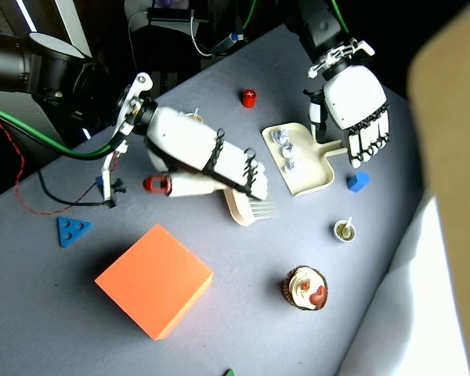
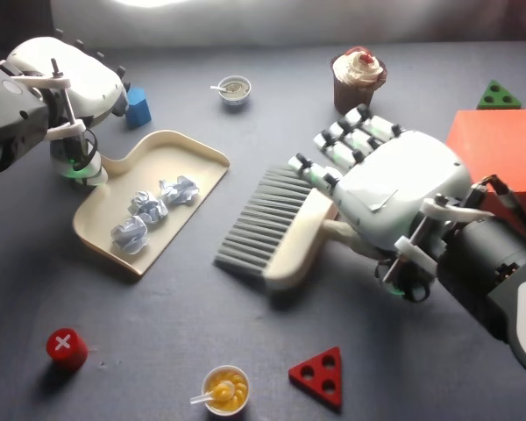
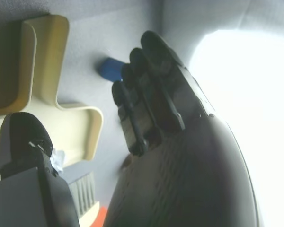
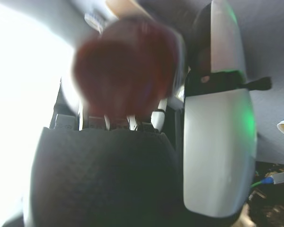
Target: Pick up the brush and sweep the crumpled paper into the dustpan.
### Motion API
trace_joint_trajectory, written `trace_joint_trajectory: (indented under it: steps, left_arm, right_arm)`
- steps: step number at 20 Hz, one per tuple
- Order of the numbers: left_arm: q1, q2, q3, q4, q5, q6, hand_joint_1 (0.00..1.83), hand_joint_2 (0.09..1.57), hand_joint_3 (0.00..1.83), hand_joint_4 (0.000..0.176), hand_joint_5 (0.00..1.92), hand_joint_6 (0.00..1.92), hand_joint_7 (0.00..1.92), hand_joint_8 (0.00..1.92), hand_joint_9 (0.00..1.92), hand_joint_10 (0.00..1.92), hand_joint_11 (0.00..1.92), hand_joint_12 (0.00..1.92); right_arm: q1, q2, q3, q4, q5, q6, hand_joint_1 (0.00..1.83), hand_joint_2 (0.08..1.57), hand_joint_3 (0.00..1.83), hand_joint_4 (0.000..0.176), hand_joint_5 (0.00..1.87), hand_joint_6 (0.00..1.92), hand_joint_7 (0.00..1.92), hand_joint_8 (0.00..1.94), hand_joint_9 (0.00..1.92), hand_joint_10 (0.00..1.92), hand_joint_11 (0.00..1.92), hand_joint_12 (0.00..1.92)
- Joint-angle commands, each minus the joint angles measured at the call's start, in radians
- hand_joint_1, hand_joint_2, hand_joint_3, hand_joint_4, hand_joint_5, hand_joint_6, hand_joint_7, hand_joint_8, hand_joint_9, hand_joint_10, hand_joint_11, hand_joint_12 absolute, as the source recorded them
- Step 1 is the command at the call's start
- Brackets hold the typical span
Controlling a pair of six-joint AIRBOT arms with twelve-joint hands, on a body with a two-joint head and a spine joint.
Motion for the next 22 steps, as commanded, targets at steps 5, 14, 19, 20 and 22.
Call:
trace_joint_trajectory:
  steps: [5, 14, 19, 20, 22]
  left_arm:
    - [-0.005, 0.015, -0.006, 0.031, -0.073, 0.002, 0.93, 0.99, 0.00, 0.000, 0.59, 0.01, 0.61, 0.00, 0.60, 0.00, 0.52, 0.24]
    - [-0.011, 0.023, -0.034, 0.031, -0.083, -0.014, 0.92, 1.00, 0.00, 0.000, 0.57, 0.00, 0.60, 0.00, 0.61, 0.00, 0.53, 0.24]
    - [-0.013, 0.041, -0.057, 0.021, -0.099, -0.014, 0.93, 0.99, 0.00, 0.000, 0.57, 0.00, 0.58, 0.00, 0.58, 0.00, 0.50, 0.23]
    - [-0.015, 0.046, -0.058, 0.018, -0.100, -0.014, 0.93, 0.99, 0.00, 0.000, 0.57, 0.00, 0.58, 0.00, 0.58, 0.00, 0.51, 0.23]
    - [-0.020, 0.055, -0.055, 0.018, -0.100, -0.013, 0.94, 0.98, 0.00, 0.000, 0.58, 0.00, 0.60, 0.01, 0.59, 0.00, 0.52, 0.23]
  right_arm:
    - [0.055, 0.034, -0.033, 0.029, -0.059, -0.018, 1.03, 0.83, 0.00, 0.000, 0.00, 0.00, 0.00, 0.00, 0.00, 0.00, 0.00, 0.00]
    - [0.109, 0.139, -0.163, -0.049, -0.012, 0.028, 1.03, 0.82, 0.00, 0.001, 0.00, 0.00, 0.00, 0.00, 0.00, 0.00, 0.00, 0.00]
    - [0.100, 0.271, -0.248, -0.181, -0.005, 0.204, 0.99, 0.84, 0.00, 0.000, 0.00, 0.00, 0.00, 0.00, 0.00, 0.00, 0.00, 0.00]
    - [0.095, 0.289, -0.262, -0.173, -0.005, 0.228, 1.01, 0.83, 0.00, 0.000, 0.00, 0.00, 0.00, 0.00, 0.00, 0.00, 0.00, 0.00]
    - [0.076, 0.319, -0.282, -0.173, -0.005, 0.263, 1.01, 0.83, 0.00, 0.000, 0.00, 0.00, 0.00, 0.00, 0.00, 0.00, 0.00, 0.00]
